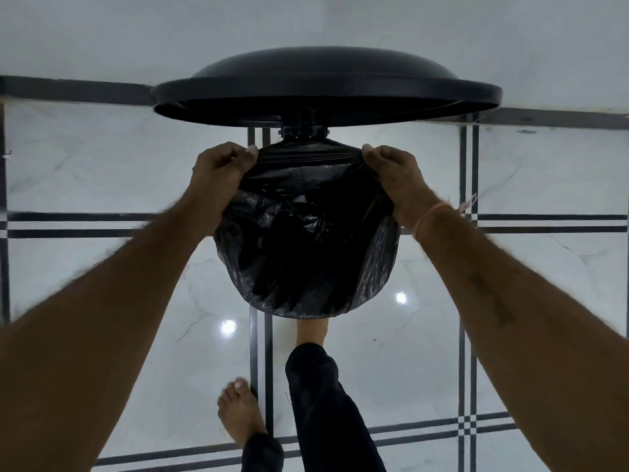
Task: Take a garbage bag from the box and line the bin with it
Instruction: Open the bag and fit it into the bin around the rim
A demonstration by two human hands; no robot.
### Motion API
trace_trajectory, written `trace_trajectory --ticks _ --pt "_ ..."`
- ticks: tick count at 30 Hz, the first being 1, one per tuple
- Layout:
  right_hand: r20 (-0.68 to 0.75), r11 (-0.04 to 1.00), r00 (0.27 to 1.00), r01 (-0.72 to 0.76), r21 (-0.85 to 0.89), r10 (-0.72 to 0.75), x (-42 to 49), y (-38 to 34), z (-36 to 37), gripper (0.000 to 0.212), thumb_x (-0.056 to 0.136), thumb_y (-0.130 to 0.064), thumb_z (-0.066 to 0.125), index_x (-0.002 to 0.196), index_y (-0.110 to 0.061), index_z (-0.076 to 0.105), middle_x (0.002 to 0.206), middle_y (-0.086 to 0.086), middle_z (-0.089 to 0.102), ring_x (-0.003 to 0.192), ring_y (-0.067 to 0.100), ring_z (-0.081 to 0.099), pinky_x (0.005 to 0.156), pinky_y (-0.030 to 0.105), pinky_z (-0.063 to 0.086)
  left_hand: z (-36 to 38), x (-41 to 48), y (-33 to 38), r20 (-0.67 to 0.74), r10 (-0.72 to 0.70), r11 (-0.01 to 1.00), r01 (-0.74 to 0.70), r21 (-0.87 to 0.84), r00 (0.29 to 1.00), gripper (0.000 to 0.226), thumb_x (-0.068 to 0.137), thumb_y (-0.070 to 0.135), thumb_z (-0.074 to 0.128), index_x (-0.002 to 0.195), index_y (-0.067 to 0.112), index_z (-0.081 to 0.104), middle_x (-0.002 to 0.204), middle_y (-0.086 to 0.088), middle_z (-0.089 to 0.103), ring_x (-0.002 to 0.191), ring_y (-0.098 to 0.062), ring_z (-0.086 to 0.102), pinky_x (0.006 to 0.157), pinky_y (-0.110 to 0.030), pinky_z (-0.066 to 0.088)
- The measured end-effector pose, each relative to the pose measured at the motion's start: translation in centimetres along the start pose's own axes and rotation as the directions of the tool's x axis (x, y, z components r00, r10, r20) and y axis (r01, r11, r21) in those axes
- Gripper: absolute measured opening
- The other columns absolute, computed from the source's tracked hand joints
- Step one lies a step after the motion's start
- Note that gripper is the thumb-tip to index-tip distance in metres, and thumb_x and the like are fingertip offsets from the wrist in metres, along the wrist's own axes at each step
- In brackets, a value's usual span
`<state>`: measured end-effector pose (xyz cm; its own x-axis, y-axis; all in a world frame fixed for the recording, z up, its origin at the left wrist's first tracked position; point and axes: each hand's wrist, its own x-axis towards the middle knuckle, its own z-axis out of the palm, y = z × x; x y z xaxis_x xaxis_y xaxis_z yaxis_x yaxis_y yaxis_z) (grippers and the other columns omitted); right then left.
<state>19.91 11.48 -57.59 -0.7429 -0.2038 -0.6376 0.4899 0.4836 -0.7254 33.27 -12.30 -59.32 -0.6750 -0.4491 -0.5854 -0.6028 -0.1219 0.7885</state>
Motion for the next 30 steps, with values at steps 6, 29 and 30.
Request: trace_trajectory --ticks 6,29,30 --pt "0.002 0.993 0.999 -0.044 0.114 0.044 0.2 -0.5 0.0 0.029 0.099 -0.03 0.07 0.081 -0.008 0.065 0.073 0.007 0.067 0.062 0.019 0.068 0.072 0.035 0.064 0.7 -0.1 0.6 -0.062 -0.086 0.992 0.08 -0.097 0.994 0.034 0.093 0.044 0.074 0.07 0.02 0.068 0.074 0.002 0.07 0.075 -0.017 0.069 0.082 -0.036 0.059" --pt "0.061 0.897 0.961 -0.273 0.347 0.27 -3.6 5.3 -2.0 0.055 0.102 -0.055 0.054 0.13 -0.01 0.07 0.128 0.009 0.075 0.12 0.026 0.071 0.111 0.044 0.051 -1.5 -5.3 -3.8 0.007 -0.343 0.905 0.332 -0.265 0.939 0.037 0.106 0.052 0.047 0.102 0.025 0.072 0.106 0.008 0.073 0.1 -0.012 0.065 0.082 -0.031 0.049" --pt "0.076 0.895 0.962 -0.271 0.356 0.261 -3.8 5.3 -2.1 0.057 0.101 -0.056 0.054 0.132 -0.009 0.069 0.13 0.011 0.074 0.122 0.027 0.07 0.112 0.045 0.05 -1.3 -5.4 -3.8 0.023 -0.344 0.902 0.337 -0.269 0.939 0.038 0.107 0.053 0.044 0.103 0.027 0.072 0.106 0.009 0.073 0.098 -0.01 0.064 0.08 -0.03 0.048"
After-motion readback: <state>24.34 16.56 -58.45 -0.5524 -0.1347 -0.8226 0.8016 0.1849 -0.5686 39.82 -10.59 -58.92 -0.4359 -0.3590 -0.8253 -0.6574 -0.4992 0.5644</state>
